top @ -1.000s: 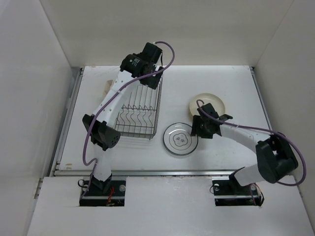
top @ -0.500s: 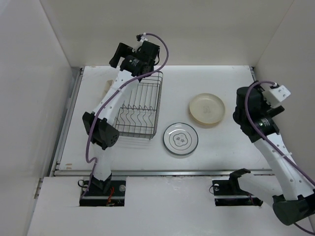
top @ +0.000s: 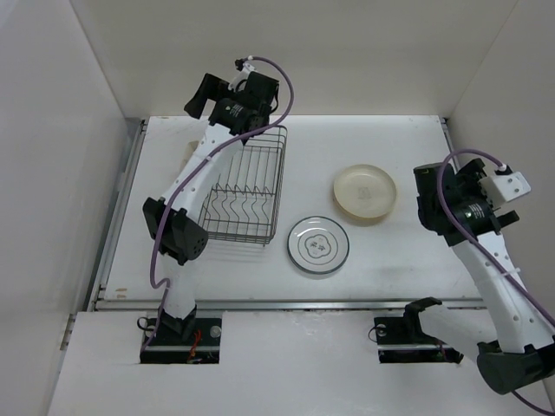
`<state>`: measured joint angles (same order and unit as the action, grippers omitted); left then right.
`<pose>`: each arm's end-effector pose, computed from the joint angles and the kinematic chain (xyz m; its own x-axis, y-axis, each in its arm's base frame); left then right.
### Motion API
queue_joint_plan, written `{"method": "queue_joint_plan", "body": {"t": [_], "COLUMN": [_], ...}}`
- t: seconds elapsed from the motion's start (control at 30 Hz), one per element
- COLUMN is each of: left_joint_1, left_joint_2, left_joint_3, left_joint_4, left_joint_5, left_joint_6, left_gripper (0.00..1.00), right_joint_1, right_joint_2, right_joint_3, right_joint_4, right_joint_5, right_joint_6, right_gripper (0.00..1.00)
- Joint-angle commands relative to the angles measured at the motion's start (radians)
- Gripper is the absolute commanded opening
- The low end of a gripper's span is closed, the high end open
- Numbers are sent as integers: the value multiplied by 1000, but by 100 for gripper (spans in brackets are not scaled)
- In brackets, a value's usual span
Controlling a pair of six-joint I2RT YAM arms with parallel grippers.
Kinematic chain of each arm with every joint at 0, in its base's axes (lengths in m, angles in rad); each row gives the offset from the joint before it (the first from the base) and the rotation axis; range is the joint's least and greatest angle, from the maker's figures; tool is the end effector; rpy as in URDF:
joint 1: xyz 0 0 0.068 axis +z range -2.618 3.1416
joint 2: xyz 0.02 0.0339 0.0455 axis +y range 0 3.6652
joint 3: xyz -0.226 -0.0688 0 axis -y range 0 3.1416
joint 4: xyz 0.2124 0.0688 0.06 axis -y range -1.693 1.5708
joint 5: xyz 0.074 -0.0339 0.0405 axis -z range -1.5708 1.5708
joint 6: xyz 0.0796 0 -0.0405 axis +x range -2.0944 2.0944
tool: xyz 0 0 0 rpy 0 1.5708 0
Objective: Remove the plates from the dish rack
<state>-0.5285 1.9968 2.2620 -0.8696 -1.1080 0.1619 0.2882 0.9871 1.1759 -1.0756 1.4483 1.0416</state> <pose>0.3751 -0.1365 0.3706 -0.5505 0.4048 -0.7301 -0.3262 0.7007 0.6345 0.1622 -0.0343 0.3360 0.1139 0.1438 -0.9830 0.9275 0.3393 0.1571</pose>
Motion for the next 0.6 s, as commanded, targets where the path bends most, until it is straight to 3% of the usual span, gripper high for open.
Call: {"method": "queue_joint_plan", "body": {"t": [0.0, 0.23, 0.57], "left_joint_1": [-2, 10, 19], "left_joint_2": [-99, -223, -375], "left_joint_3": [-73, -165, -238], "left_joint_4": [49, -2, -197], "left_joint_5": [-21, 40, 180], "left_joint_6": [31, 44, -100], "left_gripper": [100, 100, 100], "right_joint_1": [-4, 17, 26], "right_joint_2": [-21, 12, -36], "right_joint_3": [60, 139, 226], "right_joint_4": [-53, -9, -18], "right_joint_5": [276, 144, -75], "right_joint_6": [41, -23, -138], "right_gripper": [100, 100, 100]}}
